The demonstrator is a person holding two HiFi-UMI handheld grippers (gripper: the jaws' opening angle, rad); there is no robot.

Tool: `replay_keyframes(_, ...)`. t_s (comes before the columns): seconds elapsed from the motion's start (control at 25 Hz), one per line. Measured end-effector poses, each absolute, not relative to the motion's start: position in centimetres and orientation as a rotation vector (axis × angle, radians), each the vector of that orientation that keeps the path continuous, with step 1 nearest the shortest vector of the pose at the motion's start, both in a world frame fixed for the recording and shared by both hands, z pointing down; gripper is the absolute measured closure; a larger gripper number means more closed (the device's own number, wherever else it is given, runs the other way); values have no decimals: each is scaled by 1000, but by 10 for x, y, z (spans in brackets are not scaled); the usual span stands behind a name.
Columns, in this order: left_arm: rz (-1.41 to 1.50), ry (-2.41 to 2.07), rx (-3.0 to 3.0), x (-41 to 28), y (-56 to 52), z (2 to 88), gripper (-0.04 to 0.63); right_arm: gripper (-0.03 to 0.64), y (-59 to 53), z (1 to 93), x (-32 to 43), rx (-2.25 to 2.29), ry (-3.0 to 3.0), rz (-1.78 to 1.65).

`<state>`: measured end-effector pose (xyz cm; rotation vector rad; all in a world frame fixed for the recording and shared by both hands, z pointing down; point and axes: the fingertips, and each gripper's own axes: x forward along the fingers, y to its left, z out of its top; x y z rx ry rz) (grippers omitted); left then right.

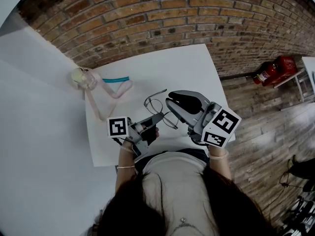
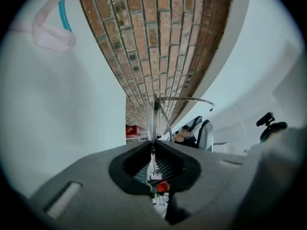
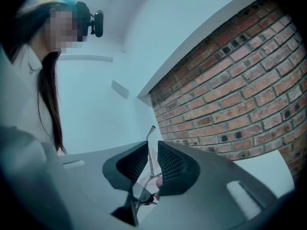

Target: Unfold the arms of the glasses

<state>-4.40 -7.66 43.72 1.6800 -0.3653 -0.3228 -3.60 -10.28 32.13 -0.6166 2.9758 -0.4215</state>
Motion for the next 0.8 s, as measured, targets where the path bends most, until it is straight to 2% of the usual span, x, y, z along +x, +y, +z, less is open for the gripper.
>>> replay_keyframes(0.8, -313, -418, 1701, -41, -82, 443, 571, 537, -95, 370, -72, -618, 3187, -496)
